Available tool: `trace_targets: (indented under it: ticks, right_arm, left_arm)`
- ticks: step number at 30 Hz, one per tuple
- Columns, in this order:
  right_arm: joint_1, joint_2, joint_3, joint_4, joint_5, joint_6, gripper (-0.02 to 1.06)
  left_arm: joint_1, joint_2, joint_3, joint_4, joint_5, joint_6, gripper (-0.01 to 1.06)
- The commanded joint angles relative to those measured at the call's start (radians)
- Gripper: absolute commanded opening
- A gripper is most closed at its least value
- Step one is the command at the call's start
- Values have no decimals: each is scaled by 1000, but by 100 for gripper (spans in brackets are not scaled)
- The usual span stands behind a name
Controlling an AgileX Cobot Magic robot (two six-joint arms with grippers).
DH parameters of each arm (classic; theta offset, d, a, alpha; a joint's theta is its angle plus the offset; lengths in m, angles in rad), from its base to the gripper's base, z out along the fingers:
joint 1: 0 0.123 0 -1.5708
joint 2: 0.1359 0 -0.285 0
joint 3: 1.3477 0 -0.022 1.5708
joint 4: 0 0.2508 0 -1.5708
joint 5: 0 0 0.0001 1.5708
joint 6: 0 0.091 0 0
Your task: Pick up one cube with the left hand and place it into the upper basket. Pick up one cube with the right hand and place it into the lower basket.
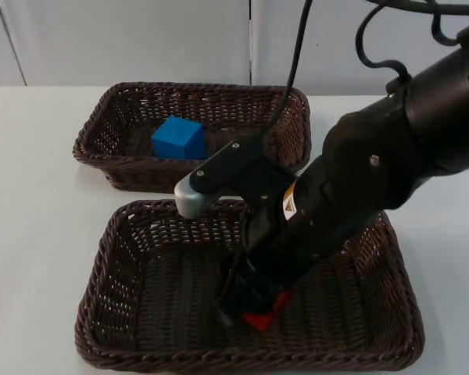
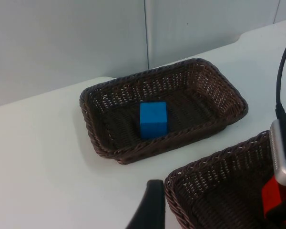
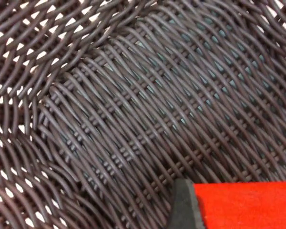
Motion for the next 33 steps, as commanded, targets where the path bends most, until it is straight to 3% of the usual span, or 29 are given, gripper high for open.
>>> trace_targets:
  ticks: [1, 6, 10, 11, 12, 18, 26, 33]
  right_arm:
    - [6, 4, 0, 2, -22, 4, 0]
    - [6, 14, 0, 2, -17, 4, 3]
    - [6, 16, 0, 2, -14, 4, 24]
    - [6, 16, 0, 2, -16, 4, 34]
    - [6, 16, 0, 2, -16, 4, 34]
    - [6, 11, 0, 2, -41, 4, 78]
    - [6, -64, 0, 2, -7, 4, 84]
    - [6, -296, 0, 2, 72, 4, 84]
  left_arm:
    - [-4, -4, 4, 4, -1, -1, 78]
    - [-4, -4, 4, 4, -1, -1, 78]
    - [-4, -4, 4, 4, -1, -1, 78]
    - [-4, -4, 4, 4, -1, -1, 78]
    - [-4, -4, 4, 4, -1, -1, 78]
    - [-4, -4, 4, 4, -1, -1, 78]
    - [-4, -4, 4, 4, -9, -1, 78]
    - [-4, -4, 4, 4, -9, -1, 78]
